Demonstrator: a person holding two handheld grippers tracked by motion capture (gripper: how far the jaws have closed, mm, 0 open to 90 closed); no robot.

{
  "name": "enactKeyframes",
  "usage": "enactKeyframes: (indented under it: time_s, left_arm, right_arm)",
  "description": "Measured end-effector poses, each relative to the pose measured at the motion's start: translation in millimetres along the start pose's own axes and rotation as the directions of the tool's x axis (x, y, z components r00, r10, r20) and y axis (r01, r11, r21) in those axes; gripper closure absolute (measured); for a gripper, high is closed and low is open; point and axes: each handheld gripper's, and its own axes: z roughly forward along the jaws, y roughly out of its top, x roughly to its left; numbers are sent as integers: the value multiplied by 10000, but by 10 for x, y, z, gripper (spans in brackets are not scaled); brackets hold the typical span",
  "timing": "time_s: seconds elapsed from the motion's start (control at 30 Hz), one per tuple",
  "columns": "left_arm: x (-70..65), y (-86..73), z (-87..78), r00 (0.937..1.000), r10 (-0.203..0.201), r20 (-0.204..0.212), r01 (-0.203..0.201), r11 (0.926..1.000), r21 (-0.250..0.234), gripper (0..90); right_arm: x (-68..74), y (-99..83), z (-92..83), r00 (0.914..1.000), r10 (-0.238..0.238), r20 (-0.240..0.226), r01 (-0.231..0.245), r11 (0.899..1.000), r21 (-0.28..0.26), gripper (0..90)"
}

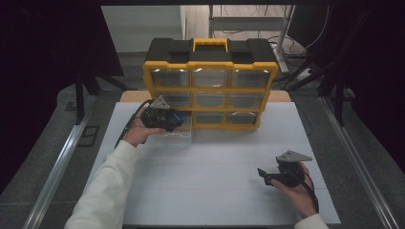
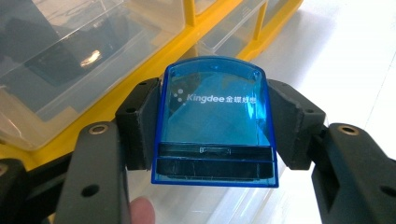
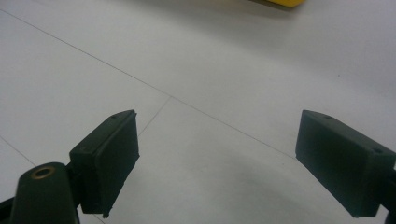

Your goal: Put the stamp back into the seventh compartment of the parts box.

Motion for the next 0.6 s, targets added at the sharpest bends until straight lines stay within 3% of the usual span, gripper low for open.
enactKeyframes:
  time_s: [0.13,0.33,0.6]
  left_arm:
    - [-12,-5,11,10000,66,-68,-65,10000,45,395]
    - [-72,25,-93,9995,-256,-211,250,9992,-300,186]
    - [-170,-36,-215,9975,-628,319,647,9961,-605,130]
  right_arm:
    - [1,0,0,10000,-10,-1,10,10000,6,139]
    - [3,-1,1,10000,-13,6,13,10000,14,139]
    - [5,0,2,10000,-24,17,24,10000,18,139]
